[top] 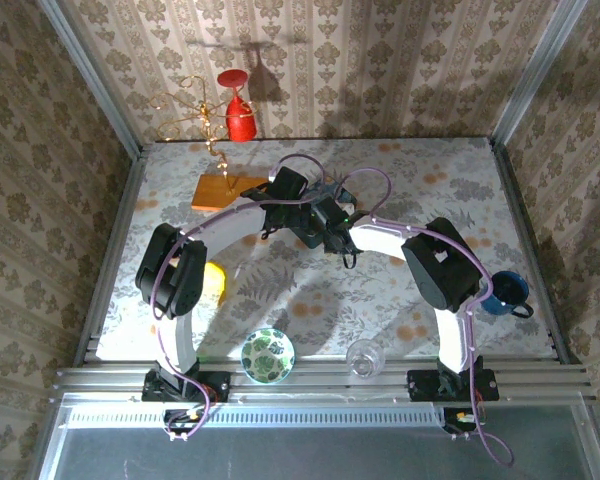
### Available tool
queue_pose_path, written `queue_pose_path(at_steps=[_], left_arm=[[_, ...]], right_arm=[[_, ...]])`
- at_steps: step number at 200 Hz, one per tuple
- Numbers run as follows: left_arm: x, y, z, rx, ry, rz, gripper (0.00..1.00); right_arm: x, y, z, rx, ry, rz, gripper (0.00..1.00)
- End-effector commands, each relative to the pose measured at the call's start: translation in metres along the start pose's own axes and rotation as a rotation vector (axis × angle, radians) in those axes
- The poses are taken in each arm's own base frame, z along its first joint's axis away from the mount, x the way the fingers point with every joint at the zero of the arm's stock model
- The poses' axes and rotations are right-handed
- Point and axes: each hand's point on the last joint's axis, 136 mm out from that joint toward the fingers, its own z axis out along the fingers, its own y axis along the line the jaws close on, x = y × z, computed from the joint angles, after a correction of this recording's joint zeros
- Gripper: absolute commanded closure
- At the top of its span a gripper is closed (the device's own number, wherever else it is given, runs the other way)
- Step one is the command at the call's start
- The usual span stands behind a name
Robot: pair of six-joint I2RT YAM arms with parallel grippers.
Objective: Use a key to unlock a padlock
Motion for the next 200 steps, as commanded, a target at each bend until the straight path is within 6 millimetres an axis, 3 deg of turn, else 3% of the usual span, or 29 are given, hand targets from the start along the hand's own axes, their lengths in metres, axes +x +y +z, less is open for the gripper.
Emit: queue_pose_path(at_steps=[1,33,115,169,200], left_arm=[[0.013,0.003,0.004,-0.016,0.059,0.02,0.0],[0.014,0.004,0.003,-0.017,0.058,0.021,0.0],[0.014,0.003,0.003,-0.007,0.058,0.016,0.0],[0.015,0.003,0.003,-0.004,0.063,0.017,0.0],[0.016,0.004,0.002,-0.008,0.061,0.016,0.0]], right_arm=[[-0.009,-0.001,0.014,0.015,-0.022,0.018,0.51],[-0.003,-0.002,0.021,-0.003,-0.006,0.042,0.55],[-0.003,-0.004,0.03,-0.032,0.016,0.044,0.54],[-0.009,-0.004,0.024,-0.034,0.0,0.036,0.67],[-0.014,-0.006,0.015,-0.052,-0.015,0.053,0.83]])
